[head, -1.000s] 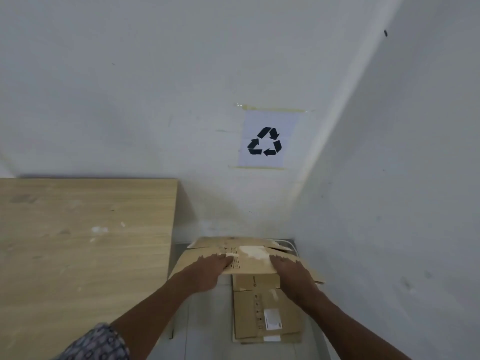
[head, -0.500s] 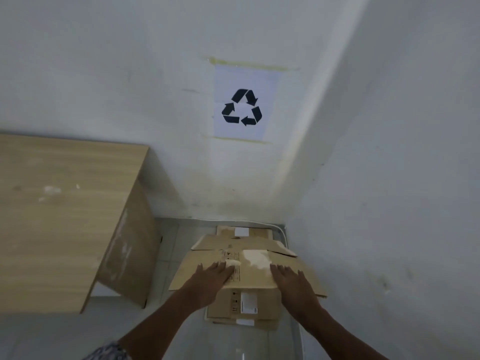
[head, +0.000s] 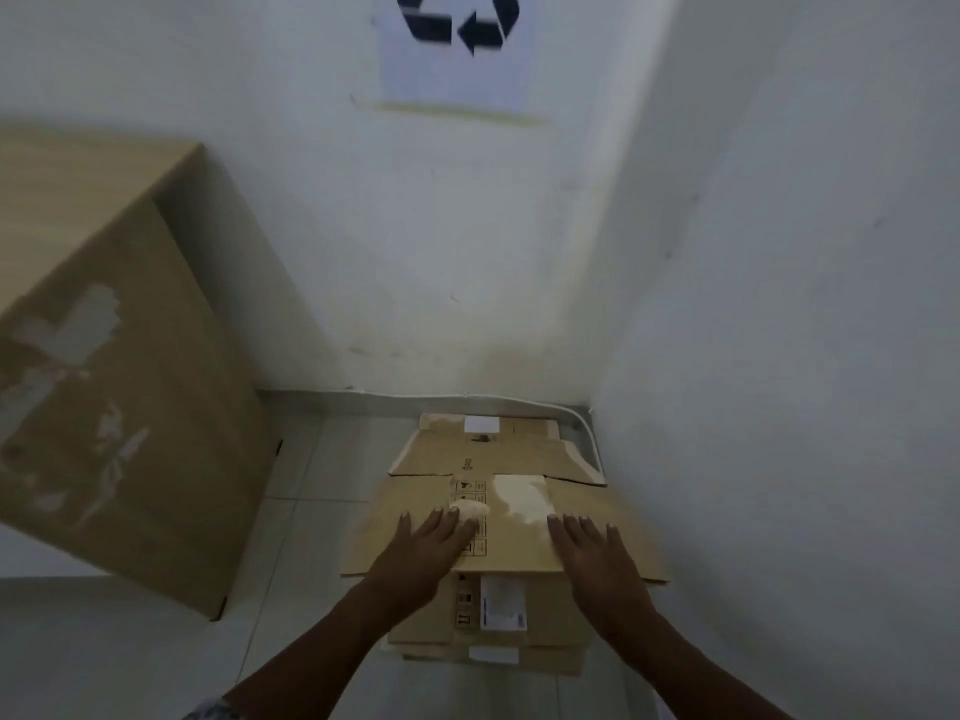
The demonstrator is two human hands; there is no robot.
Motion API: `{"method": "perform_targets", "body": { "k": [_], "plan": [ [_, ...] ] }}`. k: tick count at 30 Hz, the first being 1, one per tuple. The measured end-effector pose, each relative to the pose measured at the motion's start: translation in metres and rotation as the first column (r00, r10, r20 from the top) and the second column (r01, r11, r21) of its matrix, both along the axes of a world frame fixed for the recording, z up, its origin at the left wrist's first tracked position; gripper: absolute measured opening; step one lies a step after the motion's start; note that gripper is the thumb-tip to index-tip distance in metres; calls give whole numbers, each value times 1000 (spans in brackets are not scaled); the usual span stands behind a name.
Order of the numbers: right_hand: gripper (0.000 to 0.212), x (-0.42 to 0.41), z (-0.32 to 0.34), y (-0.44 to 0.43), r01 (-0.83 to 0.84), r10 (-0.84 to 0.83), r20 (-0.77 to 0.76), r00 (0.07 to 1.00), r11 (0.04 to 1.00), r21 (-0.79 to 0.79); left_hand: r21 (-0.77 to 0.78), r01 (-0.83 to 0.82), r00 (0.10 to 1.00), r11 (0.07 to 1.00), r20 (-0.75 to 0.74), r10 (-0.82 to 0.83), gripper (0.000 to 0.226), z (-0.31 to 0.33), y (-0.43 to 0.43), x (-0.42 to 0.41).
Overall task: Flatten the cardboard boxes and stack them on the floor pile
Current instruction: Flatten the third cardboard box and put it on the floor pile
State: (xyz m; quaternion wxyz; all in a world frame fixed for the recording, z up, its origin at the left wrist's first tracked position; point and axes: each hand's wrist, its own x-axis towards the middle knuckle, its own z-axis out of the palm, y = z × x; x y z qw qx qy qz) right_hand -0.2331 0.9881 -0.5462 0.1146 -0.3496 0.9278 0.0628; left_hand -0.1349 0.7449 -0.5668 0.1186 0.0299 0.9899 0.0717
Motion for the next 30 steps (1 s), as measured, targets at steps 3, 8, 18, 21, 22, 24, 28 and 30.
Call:
{"method": "perform_targets", "body": {
  "k": [3, 8, 18, 21, 22, 24, 28, 30],
  "plan": [
    [78, -3, -81, 3, 8, -8, -8, 1000, 1000, -10, -38, 23, 1000, 999, -6, -23, 80, -79, 5, -7],
    [68, -3, -194, 11, 21, -21, 5, 1000, 999, 41, -60, 57, 998, 997, 29, -55, 79, -194, 8, -14],
    [75, -29, -311, 29, -70, 62, 102, 993, 995, 72, -100, 11, 1000, 995, 24, -9, 82, -308, 32, -13],
    [77, -31, -317, 31, -52, 45, 135, 990, 998, 48, -88, 3, 1000, 996, -11, -4, 80, -318, 33, -14],
    [77, -30, -322, 31, -55, 46, 153, 987, 997, 53, -86, 5, 1000, 996, -26, -7, 81, -321, 31, -13],
    [78, -25, -329, 29, -61, 46, 184, 982, 995, 75, -132, 46, 999, 990, -8, -47, 84, -327, 25, -11],
    [85, -27, -339, 27, -61, 40, 237, 971, 995, 81, -139, 38, 996, 990, 90, -25, 111, -336, 23, -9],
    [89, -26, -347, 27, -48, 22, 269, 963, 995, 92, -135, 45, 991, 990, 128, -28, 133, -355, 22, -12]
  ]
}}
